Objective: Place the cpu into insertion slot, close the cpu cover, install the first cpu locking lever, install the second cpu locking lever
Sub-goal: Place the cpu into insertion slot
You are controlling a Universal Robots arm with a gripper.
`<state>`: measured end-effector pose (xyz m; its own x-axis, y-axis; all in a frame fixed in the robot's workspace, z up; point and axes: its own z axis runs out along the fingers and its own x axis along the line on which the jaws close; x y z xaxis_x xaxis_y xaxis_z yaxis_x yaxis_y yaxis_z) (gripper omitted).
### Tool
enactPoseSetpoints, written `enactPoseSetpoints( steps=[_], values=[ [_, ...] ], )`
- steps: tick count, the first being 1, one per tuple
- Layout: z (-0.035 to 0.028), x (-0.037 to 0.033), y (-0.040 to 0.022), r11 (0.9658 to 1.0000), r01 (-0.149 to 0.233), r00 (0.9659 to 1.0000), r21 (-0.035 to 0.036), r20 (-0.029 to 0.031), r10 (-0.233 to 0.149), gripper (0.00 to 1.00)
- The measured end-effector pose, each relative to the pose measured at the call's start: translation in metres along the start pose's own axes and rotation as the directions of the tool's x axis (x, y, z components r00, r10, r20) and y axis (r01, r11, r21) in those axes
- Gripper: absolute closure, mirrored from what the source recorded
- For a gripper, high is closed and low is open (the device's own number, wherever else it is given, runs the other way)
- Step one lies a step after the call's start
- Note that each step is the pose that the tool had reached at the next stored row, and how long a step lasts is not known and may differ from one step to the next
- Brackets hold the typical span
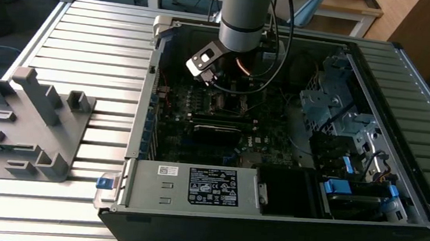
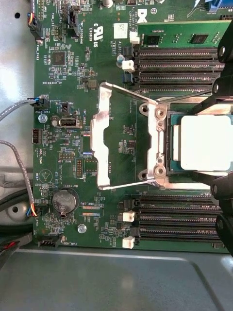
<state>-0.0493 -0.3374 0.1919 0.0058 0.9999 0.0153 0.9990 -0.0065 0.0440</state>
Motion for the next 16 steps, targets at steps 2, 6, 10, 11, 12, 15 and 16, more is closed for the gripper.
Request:
enactPoseSetpoints(
  steps=[2, 6, 10, 11, 12, 15, 16],
  values=[
    [0.0000, 0.0000, 0.0000, 1.0000, 0.000, 1.0000, -0.0001, -0.0001, 0.000, 0.46],
    [0.0003, 0.0002, 0.0000, 1.0000, 0.000, 1.0000, 0.0000, -0.0015, 0.000, 0.46],
    [0.0001, 0.0000, 0.0000, 1.0000, 0.000, 1.0000, -0.0001, -0.0002, 0.000, 0.39],
    [0.0001, 0.0000, 0.0000, 1.0000, 0.000, 1.0000, -0.0001, -0.0002, 0.000, 0.39],
    [0.0001, 0.0000, 0.0000, 1.0000, 0.000, 1.0000, 0.0000, 0.0000, 0.000, 0.39],
    [-0.0023, 0.0000, 0.0001, 1.0000, 0.000, 1.0000, 0.0000, 0.0000, 0.000, 0.39],
    [-0.0040, 0.0001, 0.0002, 1.0000, 0.000, 1.0000, 0.0000, 0.0000, 0.000, 0.39]
  ],
)
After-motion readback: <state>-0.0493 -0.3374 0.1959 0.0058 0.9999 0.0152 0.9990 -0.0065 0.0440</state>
